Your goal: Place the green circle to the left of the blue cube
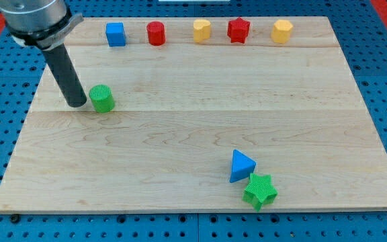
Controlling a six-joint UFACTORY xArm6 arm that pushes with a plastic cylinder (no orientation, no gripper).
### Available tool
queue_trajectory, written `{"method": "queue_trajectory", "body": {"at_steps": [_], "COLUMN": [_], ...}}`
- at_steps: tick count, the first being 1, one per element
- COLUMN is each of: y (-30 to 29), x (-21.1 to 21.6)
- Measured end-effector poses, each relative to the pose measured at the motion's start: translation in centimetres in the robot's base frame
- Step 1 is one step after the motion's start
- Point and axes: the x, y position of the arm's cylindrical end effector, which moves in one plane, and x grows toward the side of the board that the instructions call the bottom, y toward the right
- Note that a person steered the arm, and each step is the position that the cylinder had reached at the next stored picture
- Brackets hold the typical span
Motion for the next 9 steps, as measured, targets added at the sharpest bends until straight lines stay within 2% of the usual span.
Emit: {"method": "queue_trajectory", "body": {"at_steps": [1, 2, 3, 4, 7, 8, 9], "y": [0.0, -1.4, 3.9, 6.1, 2.6, 0.0, 0.0], "x": [0.4, 3.2, 4.1, 4.0, -2.4, -2.7, -2.6]}}
